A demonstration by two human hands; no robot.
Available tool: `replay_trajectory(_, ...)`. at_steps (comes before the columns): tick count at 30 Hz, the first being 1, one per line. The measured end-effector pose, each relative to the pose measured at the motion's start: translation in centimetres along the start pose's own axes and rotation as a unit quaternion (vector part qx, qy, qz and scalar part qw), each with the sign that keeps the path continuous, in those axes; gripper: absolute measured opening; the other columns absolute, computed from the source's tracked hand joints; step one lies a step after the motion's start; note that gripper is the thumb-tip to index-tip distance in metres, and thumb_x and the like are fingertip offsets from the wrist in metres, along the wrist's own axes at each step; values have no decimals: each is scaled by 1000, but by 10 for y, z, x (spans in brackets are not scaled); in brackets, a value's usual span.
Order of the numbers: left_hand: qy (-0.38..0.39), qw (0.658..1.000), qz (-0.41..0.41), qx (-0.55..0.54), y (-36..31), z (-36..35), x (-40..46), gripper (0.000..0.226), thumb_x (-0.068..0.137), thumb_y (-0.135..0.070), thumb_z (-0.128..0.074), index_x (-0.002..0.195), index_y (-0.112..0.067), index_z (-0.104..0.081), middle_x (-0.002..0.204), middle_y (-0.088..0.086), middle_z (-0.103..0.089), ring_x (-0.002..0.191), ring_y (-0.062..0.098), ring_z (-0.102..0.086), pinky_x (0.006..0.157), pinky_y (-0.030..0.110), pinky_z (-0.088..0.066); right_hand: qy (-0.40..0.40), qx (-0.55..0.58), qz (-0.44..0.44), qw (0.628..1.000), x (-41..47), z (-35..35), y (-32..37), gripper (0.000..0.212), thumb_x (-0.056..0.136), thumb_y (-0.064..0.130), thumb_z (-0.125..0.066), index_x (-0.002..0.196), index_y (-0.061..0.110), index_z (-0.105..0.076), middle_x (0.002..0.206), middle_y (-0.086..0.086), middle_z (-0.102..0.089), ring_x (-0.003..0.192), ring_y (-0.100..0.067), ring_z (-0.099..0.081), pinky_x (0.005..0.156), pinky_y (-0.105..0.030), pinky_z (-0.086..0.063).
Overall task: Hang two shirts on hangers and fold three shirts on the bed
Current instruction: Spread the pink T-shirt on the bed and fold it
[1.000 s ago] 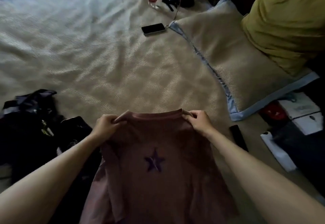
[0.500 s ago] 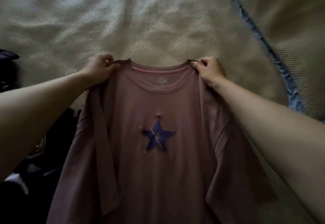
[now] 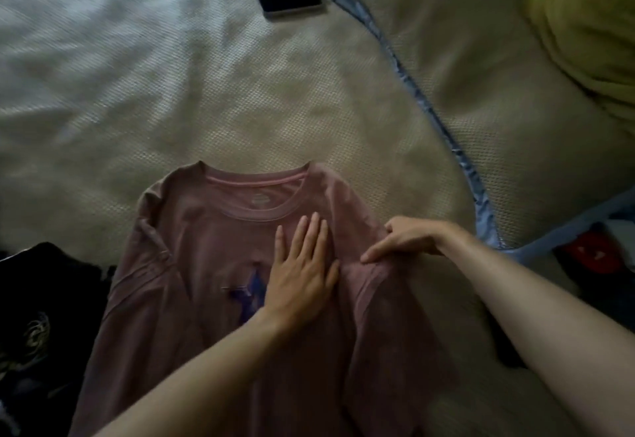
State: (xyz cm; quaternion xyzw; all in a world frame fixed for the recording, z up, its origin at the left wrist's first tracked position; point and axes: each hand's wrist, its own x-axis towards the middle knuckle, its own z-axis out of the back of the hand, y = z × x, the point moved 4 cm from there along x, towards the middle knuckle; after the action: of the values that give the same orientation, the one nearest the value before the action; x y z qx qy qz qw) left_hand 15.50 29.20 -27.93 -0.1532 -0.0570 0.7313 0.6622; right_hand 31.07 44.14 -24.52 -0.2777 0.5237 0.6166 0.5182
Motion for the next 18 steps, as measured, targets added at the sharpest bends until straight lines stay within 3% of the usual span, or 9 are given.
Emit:
replay_trajectory(2,3,999,23,24,-4,-12,2,70,101,-51,-33,160,-14,-30,168,10,-26,157,28,-18,122,64,-10,48,38,-13,998,-14,-6,-29,53,64,49,-91,98,10,-79,98,-8,-79,97,-28,-74,90,-41,-60)
replay_trajectory(4,-1,999,21,42,-3,-14,4,69,101,-52,-33,161,-20,-29,168,13,-25,157,31,-17,121,68,-9,37,120,28,992,-25,-2,-51,25,76,40,-85,85,17,-80,90,-1,-78,86,-16,-75,75,-27,-59)
replay_trajectory(5,0,999,13,49,-4,-15,4,68,101,-54,-32,161,-24,-27,169,14,-23,157,32,-17,121,69,-8,-5,165,52,985,-27,3,-59,19,79,38,-83,82,19,-80,86,3,-77,81,-11,-73,71,-21,-55)
replay_trajectory(8,10,998,5,57,-7,-14,6,64,102,-57,-25,162,-35,-20,169,17,-19,156,37,-17,119,72,-4,-162,238,95,953,-22,17,-83,30,83,38,-77,92,9,-76,80,1,-73,76,-15,-64,66,-18,-48)
replay_trajectory(10,17,998,16,56,-10,-10,11,62,101,-58,-21,161,-42,-15,169,17,-15,156,41,-14,117,75,-2,-183,208,110,954,-22,16,-84,39,86,42,-74,93,4,-74,81,-3,-73,75,-20,-67,68,-25,-51)
replay_trajectory(12,26,998,28,49,-14,-5,20,64,99,-60,-15,160,-45,-10,170,16,-8,156,43,-6,116,75,2,-137,155,105,973,-30,13,-82,40,78,48,-81,95,12,-77,90,0,-78,85,-16,-74,78,-26,-56)
replay_trajectory(15,31,997,21,63,-21,1,40,70,96,-66,-12,161,-42,-3,172,12,4,157,42,1,115,76,5,-80,64,88,991,-46,21,-89,25,76,32,-86,84,12,-72,74,8,-71,73,-8,-66,65,-16,-49)
replay_trajectory(16,29,997,17,69,-22,3,48,71,97,-68,-13,162,-42,-1,172,10,7,157,40,3,115,77,5,-104,55,78,990,-46,27,-95,24,79,28,-84,85,10,-69,76,6,-68,74,-9,-63,66,-18,-48)
replay_trajectory(18,30,997,18,72,-25,6,59,74,96,-72,-17,161,-42,2,172,8,13,157,40,6,115,77,7,-197,85,74,974,-45,40,-104,26,85,26,-78,101,9,-68,96,-2,-70,95,-18,-67,84,-28,-50)
